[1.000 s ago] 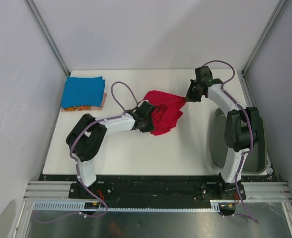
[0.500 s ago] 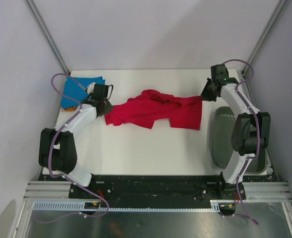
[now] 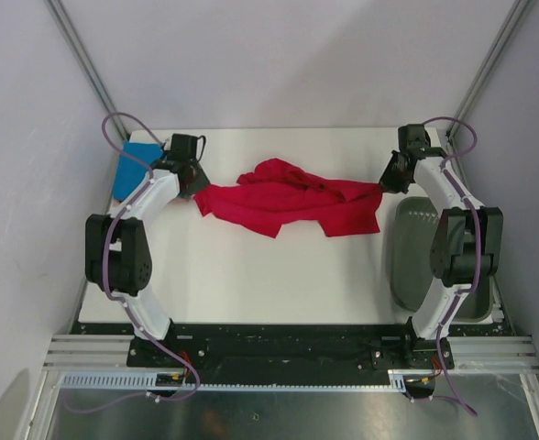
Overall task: Fold and stack the t-shirts
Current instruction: Flatten out the tshirt
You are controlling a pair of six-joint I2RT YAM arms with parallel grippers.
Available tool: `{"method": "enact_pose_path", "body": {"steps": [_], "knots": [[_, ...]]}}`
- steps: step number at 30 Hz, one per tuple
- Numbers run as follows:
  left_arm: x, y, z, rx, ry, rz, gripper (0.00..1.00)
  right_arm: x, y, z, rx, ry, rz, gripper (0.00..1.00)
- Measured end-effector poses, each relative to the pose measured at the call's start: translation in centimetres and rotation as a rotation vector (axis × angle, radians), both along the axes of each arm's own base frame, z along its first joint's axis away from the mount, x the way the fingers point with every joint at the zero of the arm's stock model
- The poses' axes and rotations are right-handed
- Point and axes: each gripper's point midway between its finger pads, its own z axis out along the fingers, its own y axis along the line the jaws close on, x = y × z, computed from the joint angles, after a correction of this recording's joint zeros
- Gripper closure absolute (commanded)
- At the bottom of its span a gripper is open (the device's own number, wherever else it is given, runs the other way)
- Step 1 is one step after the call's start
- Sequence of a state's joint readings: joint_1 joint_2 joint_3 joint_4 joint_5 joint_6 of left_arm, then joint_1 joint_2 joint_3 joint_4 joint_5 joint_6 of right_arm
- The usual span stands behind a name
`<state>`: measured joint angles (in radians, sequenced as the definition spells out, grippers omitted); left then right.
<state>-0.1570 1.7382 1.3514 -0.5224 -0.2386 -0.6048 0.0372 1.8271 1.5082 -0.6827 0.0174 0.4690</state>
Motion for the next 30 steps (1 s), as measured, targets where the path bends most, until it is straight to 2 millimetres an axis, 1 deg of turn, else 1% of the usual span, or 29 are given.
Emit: {"method": "enact_pose_path", "body": {"steps": [1,2,4,5,7,9,12,15,18,22,25,27,30], "knots": [[0.4,-0.2,-0.1,-0.004,0.002,-0.014,0.38,0.0,-0.1,0.0,0.001,0.001,-0.002,1.0],[0.5,-0.3,-0.2,-0.008,0.004,-0.025,0.35,0.0,-0.1,-0.1,0.001,0.002,-0.003,1.0],[0.3,-0.5,-0.4,-0.01,0.017,-0.042,0.34,0.1,-0.1,-0.5,0.002,0.008,-0.002,1.0],[0.2,-0.5,-0.4,-0.012,0.017,-0.046,0.35,0.2,-0.1,-0.7,0.002,0.012,-0.002,1.0],[-0.2,-0.5,-0.3,-0.015,0.014,-0.048,0.42,0.2,-0.1,-1.4,0.001,0.026,0.0,1.0],[-1.5,-0.3,-0.6,-0.014,0.024,-0.045,0.49,0.2,0.0,-2.3,-0.001,0.048,0.002,1.0],[-4.2,0.1,-1.6,-0.02,0.056,-0.029,0.62,0.2,0.0,-3.6,-0.002,0.077,0.002,1.0],[-6.2,0.4,-3.2,-0.024,0.103,-0.009,0.66,0.2,0.0,-4.5,-0.002,0.097,0.001,1.0],[-7.0,0.4,-4.6,-0.026,0.145,0.004,0.67,0.2,0.0,-4.8,-0.002,0.1,0.001,1.0],[-6.6,0.3,-6.3,-0.027,0.174,0.008,0.64,0.4,0.1,-4.7,-0.001,0.093,0.005,1.0],[-5.7,0.0,-7.6,-0.03,0.199,0.003,0.63,0.4,0.1,-4.7,-0.001,0.093,0.005,1.0],[-5.0,-0.2,-8.0,-0.036,0.201,-0.001,0.63,0.4,0.1,-4.7,-0.001,0.093,0.005,1.0],[-3.7,-0.4,-8.0,-0.038,0.187,-0.01,0.63,0.4,0.1,-4.7,0.012,0.093,0.007,1.0]]}}
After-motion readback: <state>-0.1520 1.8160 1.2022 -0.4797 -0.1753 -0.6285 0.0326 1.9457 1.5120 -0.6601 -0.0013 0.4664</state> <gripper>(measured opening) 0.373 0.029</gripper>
